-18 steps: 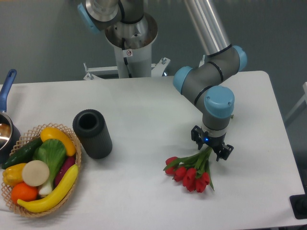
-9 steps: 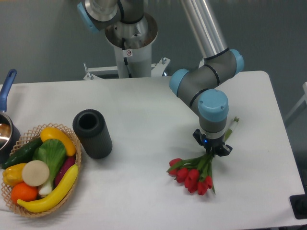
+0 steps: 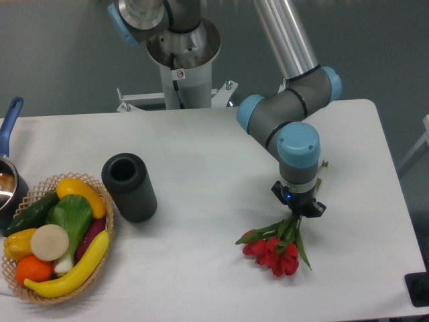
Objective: Pick up the flowers from the table
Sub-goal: 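Close the gripper around the tulip stems, then lift the gripped tulip bundle up off the table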
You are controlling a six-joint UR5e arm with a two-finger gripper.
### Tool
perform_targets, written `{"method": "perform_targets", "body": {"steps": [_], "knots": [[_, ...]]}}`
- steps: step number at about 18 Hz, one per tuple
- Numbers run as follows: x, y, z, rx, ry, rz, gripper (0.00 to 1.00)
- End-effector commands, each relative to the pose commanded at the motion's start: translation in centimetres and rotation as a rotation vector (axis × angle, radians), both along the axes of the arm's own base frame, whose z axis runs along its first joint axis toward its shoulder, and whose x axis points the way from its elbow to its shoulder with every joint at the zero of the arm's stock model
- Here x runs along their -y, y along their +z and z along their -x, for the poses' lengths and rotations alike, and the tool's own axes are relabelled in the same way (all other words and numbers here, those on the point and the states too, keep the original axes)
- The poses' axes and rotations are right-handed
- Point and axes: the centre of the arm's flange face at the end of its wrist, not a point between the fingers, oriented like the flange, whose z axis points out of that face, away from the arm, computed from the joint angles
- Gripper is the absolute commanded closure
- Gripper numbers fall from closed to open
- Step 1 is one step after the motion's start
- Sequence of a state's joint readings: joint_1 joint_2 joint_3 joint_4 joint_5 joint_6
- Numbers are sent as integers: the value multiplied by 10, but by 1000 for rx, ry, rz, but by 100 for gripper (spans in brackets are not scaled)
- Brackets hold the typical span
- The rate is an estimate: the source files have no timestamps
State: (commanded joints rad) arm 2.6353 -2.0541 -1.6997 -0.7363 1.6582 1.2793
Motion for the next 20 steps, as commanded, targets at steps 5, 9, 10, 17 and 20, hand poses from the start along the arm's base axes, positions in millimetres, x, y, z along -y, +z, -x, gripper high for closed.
{"method": "perform_targets", "body": {"steps": [5,9,10,17,20], "knots": [[22,22,16,45,37,-108,91],[27,56,43,116,58,-100,95],[25,64,48,142,61,-86,96],[22,80,62,152,31,-35,95],[21,86,64,147,30,-38,95]]}}
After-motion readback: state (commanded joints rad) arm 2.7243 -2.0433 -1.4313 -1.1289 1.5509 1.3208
